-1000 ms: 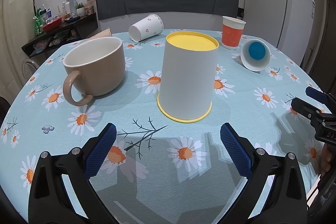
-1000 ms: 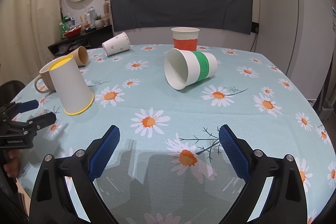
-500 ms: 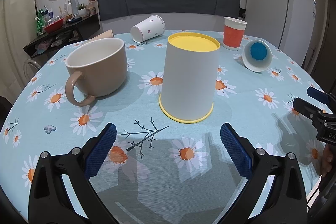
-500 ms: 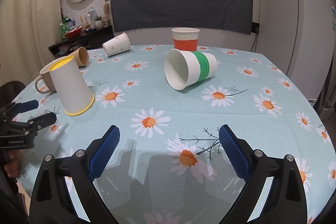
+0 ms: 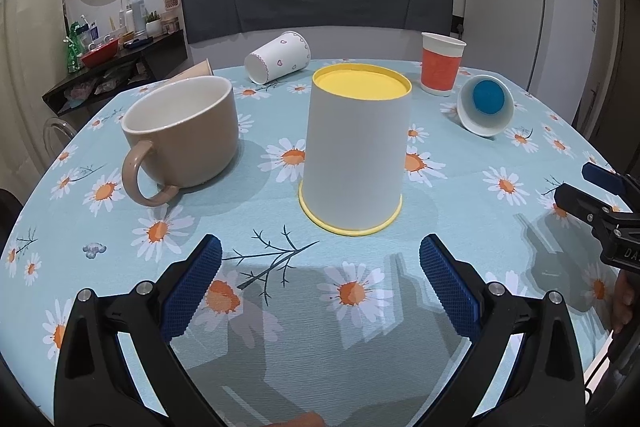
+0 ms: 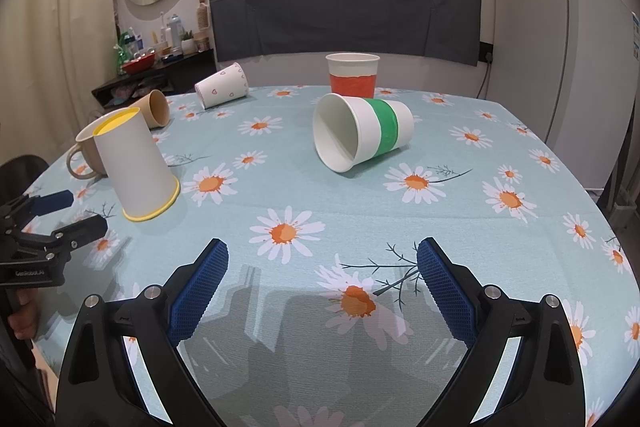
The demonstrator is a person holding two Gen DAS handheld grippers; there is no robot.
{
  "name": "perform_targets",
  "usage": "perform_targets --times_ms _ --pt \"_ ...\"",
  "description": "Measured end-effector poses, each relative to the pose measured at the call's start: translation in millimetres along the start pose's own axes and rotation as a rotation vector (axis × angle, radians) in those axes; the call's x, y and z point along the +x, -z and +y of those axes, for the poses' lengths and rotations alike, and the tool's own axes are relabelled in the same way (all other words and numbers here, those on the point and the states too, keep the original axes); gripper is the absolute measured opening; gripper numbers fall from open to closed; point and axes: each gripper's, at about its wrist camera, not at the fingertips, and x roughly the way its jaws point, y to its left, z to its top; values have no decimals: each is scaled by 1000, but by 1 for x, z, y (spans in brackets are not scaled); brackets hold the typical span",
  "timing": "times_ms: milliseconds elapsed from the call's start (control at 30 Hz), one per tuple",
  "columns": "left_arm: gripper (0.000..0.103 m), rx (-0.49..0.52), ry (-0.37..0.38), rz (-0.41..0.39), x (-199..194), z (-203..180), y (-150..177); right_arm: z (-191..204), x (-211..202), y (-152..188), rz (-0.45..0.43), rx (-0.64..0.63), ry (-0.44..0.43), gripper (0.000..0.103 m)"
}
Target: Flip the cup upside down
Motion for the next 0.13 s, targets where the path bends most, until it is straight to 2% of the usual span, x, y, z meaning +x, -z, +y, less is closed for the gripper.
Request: perform_targets --times_ms 133 --pt "97 -4 -1 1 0 0 0 0 0 0 0 1 0 91"
